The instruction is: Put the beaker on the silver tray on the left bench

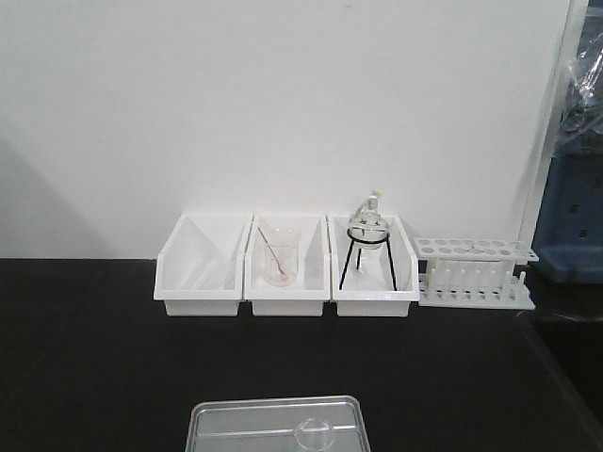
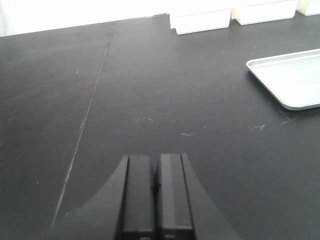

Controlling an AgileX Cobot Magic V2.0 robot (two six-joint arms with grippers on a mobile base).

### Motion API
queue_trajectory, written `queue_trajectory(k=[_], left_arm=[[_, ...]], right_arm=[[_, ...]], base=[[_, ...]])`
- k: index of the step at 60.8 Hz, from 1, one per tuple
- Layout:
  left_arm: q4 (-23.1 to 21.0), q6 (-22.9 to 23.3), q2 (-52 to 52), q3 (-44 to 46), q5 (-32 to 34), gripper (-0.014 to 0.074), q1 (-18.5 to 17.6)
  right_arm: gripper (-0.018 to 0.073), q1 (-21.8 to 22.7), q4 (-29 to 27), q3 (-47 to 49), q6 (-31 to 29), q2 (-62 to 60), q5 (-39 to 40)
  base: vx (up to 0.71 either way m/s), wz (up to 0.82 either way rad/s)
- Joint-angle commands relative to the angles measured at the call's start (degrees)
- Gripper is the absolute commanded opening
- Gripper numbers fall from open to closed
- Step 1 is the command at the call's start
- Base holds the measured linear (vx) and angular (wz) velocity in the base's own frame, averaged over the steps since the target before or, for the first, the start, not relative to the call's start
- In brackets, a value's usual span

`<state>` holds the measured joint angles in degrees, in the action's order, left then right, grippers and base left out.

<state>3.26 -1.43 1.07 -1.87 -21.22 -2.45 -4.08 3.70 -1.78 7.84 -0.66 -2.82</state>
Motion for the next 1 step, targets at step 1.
queue_trajectory(k=[1], left_arm=[[-0.16, 0.10, 0.42, -1.14, 4.32, 0.0001, -0.41]], right_arm=[[-0.0011, 0.23, 0.58, -0.31, 0.02, -0.72, 5.07]], base=[[0.00, 0.00]])
